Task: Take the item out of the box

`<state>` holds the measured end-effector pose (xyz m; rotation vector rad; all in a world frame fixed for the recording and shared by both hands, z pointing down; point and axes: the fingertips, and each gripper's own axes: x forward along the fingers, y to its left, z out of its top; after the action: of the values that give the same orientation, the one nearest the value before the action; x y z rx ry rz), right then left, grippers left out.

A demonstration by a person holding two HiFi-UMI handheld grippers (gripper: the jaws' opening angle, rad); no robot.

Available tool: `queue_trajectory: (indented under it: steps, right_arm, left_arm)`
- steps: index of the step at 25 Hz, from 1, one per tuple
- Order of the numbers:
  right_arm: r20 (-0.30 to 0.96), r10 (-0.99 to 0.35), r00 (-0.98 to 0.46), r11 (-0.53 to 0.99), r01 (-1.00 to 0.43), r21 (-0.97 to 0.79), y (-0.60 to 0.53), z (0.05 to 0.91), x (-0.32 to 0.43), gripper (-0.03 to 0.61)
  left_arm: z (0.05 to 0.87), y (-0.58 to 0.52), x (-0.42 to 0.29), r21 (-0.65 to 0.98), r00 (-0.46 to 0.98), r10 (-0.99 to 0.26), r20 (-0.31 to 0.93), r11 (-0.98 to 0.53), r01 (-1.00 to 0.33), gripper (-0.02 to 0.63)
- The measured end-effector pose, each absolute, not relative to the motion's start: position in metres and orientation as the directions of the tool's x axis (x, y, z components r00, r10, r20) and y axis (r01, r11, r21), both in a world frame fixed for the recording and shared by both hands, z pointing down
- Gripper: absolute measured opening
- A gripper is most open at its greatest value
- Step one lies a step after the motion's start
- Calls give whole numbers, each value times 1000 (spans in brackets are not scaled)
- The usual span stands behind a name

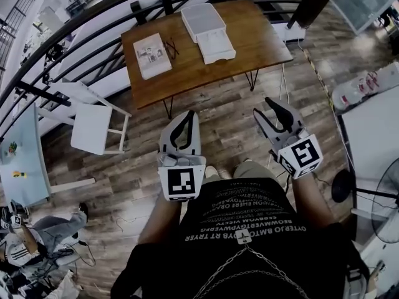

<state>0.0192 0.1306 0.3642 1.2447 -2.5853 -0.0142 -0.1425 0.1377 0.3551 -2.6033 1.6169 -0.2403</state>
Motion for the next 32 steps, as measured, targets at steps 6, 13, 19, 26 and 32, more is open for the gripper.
queue_trajectory:
  steps: [6, 13, 19, 26, 32]
  right_arm:
    - [227, -774, -592, 625, -772, 117, 132, 366, 22, 164]
    - [216, -767, -605, 632, -769, 91, 117, 370, 30, 164]
    - [206, -758, -619, 643, -762, 77, 92, 372, 41, 164]
    - [217, -742, -634, 659, -750, 60, 69, 382, 48, 164]
    - [218, -727, -652, 675, -736, 50, 44, 387, 53, 164]
  left_arm:
    - [362, 145, -140, -157, 454, -885, 105, -466, -871, 6]
    - [359, 135, -131, -183, 450, -887, 108, -462, -868, 6]
    - [365, 115, -120, -151, 431, -892, 139, -449, -880, 6]
    - [362, 89, -115, -128, 405, -907, 114, -417, -900, 6]
    - [371, 67, -115, -133, 373, -915, 152, -393, -910, 5]
